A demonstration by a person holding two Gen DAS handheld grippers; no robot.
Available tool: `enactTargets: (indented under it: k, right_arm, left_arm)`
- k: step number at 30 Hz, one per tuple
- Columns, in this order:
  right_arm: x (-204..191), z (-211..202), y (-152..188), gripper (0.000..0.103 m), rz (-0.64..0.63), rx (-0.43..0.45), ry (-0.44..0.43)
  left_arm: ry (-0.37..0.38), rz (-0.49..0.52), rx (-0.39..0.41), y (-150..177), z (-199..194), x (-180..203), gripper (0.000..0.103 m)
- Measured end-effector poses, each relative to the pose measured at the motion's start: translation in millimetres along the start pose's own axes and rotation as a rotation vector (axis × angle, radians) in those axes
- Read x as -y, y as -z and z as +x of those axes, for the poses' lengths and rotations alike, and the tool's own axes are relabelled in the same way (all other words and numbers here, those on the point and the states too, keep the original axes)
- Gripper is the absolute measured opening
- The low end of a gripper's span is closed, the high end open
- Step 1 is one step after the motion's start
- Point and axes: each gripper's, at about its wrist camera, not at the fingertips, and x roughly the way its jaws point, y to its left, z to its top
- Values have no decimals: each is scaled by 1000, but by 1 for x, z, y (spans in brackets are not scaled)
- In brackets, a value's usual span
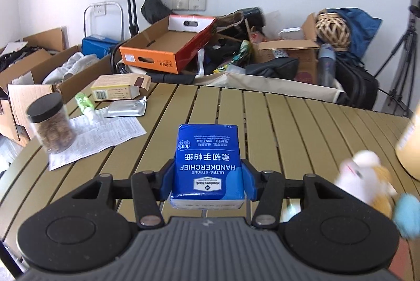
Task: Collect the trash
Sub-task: 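Grasp the blue tissue pack with the left gripper while right holds the towel, then carry the towel roll and tissue pack down over the black bin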
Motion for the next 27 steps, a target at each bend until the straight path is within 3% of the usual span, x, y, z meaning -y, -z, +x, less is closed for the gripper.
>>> enactTargets:
  k: [13, 20, 27]
  right_arm:
    - [-31, -77, 15, 31, -26, 1, -164]
    - [-38, -109, 33, 31, -41, -48, -200]
    - [-50, -132, 57, 31, -72, -119, -229]
  left_arm:
    - [37, 14, 96, 90, -133, 8, 52]
    - [98, 0, 102, 141, -173, 15, 52]
    - [112, 15, 117, 184, -197, 22, 52]
